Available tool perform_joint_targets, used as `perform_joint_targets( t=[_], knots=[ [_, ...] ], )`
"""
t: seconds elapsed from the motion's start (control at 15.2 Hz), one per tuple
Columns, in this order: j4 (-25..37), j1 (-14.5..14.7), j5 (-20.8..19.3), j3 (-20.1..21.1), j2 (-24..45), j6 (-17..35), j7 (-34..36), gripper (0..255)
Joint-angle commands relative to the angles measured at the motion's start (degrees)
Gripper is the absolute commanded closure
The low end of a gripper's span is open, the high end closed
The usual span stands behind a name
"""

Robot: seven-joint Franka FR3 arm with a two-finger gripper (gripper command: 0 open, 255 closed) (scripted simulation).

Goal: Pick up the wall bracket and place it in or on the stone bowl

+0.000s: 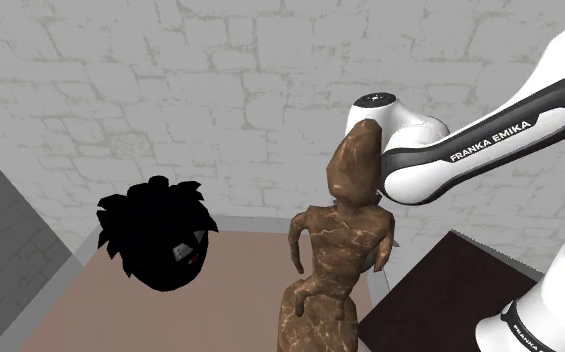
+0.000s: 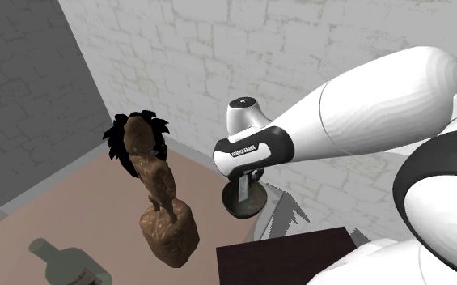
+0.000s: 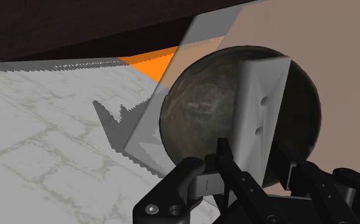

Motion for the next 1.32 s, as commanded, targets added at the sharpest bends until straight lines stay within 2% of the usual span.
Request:
perform_joint_targets(
  t=[0.0, 0.66, 1.19, 1.25],
  knots=[
    [-0.8, -0.1, -0.2, -0.1, 0.8, 1.6, 0.0, 255],
    [-2.7, -0.6, -1.9, 0.1, 8.7, 11.3, 1.5, 255],
    [-2.7, -0.6, -1.9, 0.1, 8.7, 11.3, 1.5, 255],
    [-2.7, -0.6, -1.9, 0.0, 8.6, 11.3, 1.5, 0]
  ],
)
